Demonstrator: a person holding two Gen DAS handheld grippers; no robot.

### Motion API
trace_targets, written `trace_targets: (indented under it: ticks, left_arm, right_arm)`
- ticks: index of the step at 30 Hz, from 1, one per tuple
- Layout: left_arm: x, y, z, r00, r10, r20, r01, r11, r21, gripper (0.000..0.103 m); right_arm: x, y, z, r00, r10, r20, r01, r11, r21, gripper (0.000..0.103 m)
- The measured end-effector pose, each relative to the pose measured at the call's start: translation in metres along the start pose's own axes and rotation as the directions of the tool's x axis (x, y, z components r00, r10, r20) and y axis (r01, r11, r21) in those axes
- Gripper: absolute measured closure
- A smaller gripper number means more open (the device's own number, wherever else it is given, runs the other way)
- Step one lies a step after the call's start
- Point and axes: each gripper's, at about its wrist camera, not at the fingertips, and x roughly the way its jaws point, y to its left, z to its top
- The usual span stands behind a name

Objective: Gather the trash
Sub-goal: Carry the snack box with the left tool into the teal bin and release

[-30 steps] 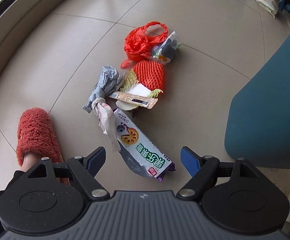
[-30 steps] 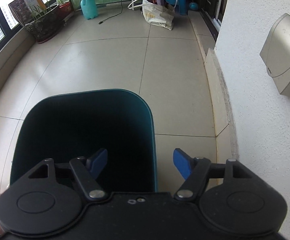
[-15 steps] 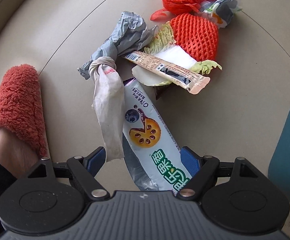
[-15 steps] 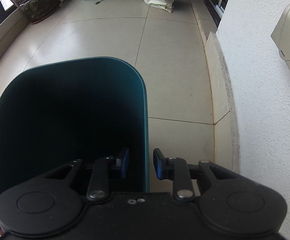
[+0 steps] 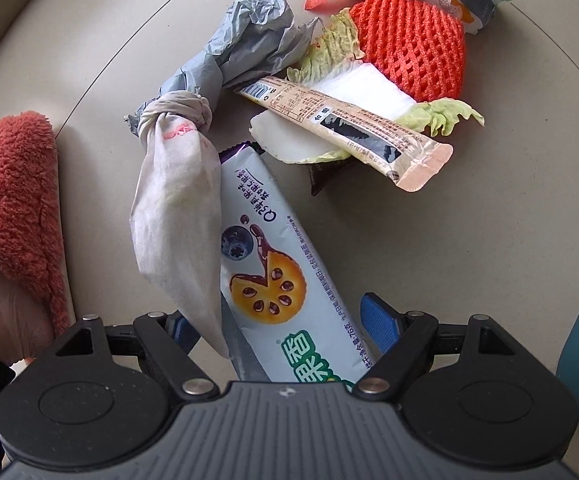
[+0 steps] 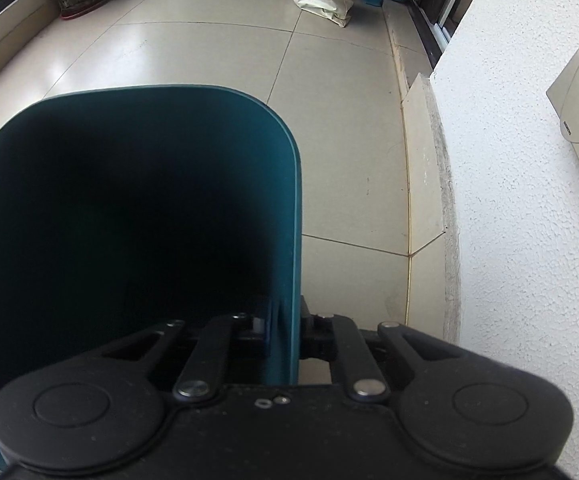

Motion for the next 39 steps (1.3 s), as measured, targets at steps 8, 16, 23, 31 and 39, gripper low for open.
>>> trace_targets:
  ticks: [8, 16, 23, 31, 39]
  left_arm:
    - [-0.002, 0.011, -0.006, 1.0, -0.02, 0.001, 0.02, 1.0, 0.002, 0.058]
    - [-0.055, 0.014, -0.02, 0.994, -0.096, 0.05, 0.093, 0.993, 0.066, 0.061]
    - [-0.167, 0.001, -0.004, 0.953, -0.259, 0.155, 0.222, 0.949, 0.222, 0.062]
    - [-0.325, -0.053, -0.013, 0.851, -0.482, 0.209, 0.3, 0.773, 0.559, 0.062]
    - [-0.344, -0.149, -0.062, 0.834, -0.534, 0.138, 0.292, 0.64, 0.711, 0.062]
  right_arm:
    - [-0.008, 0.009, -0.009, 1.0, 0.027, 0.013, -0.026, 0.998, -0.058, 0.097]
    - [-0.015, 0.026, -0.015, 0.996, 0.086, 0.029, -0.081, 0.986, -0.145, 0.097]
    - [-0.016, 0.029, -0.02, 0.994, 0.101, 0.038, -0.093, 0.979, -0.183, 0.097]
    - [-0.012, 0.021, -0.019, 0.992, 0.122, 0.038, -0.11, 0.968, -0.227, 0.096]
    - [-0.007, 0.015, -0.014, 0.987, 0.156, 0.045, -0.142, 0.961, -0.237, 0.096]
